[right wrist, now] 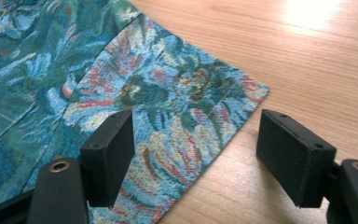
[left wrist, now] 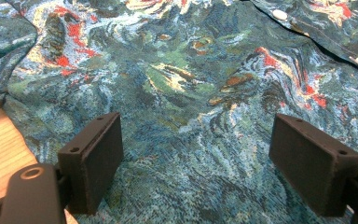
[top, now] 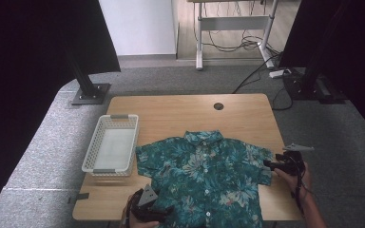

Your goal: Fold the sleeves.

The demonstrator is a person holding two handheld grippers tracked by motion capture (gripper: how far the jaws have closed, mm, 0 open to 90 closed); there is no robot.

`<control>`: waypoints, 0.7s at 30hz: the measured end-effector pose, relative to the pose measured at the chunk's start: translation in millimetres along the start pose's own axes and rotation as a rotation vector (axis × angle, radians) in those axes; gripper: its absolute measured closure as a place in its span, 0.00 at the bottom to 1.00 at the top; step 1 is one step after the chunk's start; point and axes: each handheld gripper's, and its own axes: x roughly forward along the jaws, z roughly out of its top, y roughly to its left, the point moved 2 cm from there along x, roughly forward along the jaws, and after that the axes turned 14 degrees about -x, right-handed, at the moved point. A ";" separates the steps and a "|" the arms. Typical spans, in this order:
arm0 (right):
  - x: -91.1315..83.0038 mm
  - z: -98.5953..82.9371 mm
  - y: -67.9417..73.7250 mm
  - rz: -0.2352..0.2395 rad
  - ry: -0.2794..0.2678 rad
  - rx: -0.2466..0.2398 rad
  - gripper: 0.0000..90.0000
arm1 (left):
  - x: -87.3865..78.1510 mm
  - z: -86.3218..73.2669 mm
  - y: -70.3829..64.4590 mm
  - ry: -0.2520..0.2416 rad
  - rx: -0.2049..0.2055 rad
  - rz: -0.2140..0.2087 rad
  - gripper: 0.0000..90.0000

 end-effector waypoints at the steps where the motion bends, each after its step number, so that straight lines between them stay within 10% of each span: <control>1: -0.1 -0.3 -0.7 -0.001 -0.003 0.002 0.31 | 0.0 0.0 0.0 0.000 0.000 0.000 0.19; 21: 7.6 9.6 -7.7 0.050 0.016 -0.003 0.39 | -0.3 -0.2 0.3 0.001 0.002 -0.006 0.19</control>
